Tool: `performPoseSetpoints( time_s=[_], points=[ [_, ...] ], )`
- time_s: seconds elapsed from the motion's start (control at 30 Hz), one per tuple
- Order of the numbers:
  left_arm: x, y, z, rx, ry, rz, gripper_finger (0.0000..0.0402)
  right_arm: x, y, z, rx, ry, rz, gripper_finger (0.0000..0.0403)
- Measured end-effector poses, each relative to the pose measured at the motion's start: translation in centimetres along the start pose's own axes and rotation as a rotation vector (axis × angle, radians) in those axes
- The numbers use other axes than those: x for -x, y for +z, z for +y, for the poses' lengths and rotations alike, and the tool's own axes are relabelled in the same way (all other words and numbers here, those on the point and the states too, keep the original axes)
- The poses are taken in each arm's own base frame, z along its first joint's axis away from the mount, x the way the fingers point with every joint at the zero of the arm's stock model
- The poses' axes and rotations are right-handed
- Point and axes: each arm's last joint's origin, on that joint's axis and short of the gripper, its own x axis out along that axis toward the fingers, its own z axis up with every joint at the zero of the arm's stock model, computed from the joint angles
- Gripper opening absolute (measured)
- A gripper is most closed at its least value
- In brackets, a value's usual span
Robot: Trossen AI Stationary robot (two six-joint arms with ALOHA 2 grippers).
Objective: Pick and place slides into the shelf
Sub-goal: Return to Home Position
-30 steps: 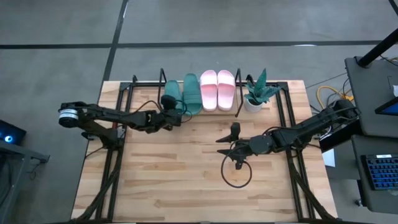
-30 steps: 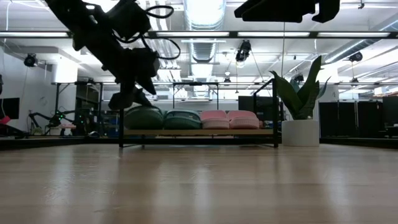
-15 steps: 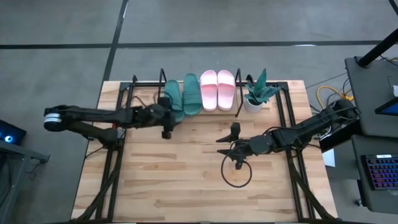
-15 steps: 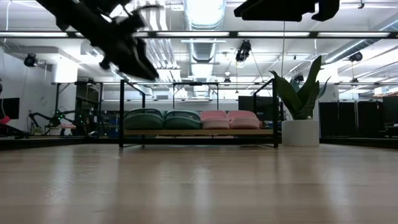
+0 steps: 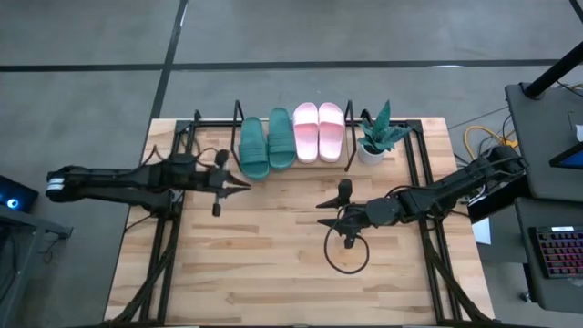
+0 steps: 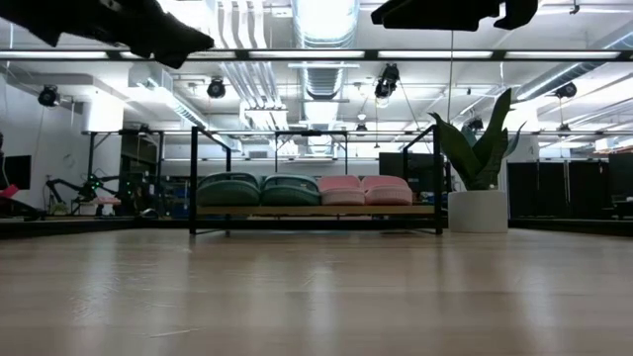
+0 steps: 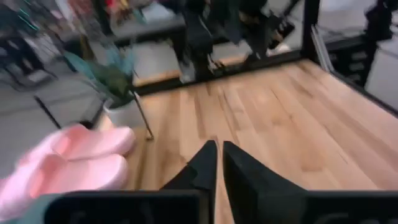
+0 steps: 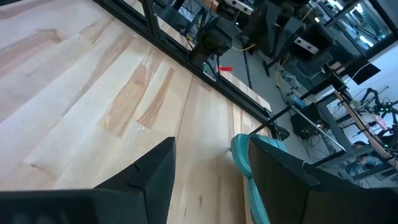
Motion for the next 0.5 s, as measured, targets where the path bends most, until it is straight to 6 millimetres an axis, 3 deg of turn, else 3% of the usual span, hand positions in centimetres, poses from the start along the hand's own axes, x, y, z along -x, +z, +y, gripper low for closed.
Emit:
performPoseSetpoints(
  time_s=[0.23,0.5],
  points=[
    [2.7,-3.0,-0.6,0.048,0.191,-0.042,0.0010,0.0,0.0,0.0,-0.019,0.000,0.000,0.0192],
    [4.1,-7.0,-2.2,0.086,0.192,-0.115,0.0001,0.0,0.0,0.0,-0.023,-0.003,-0.005,0.0192]
  ],
)
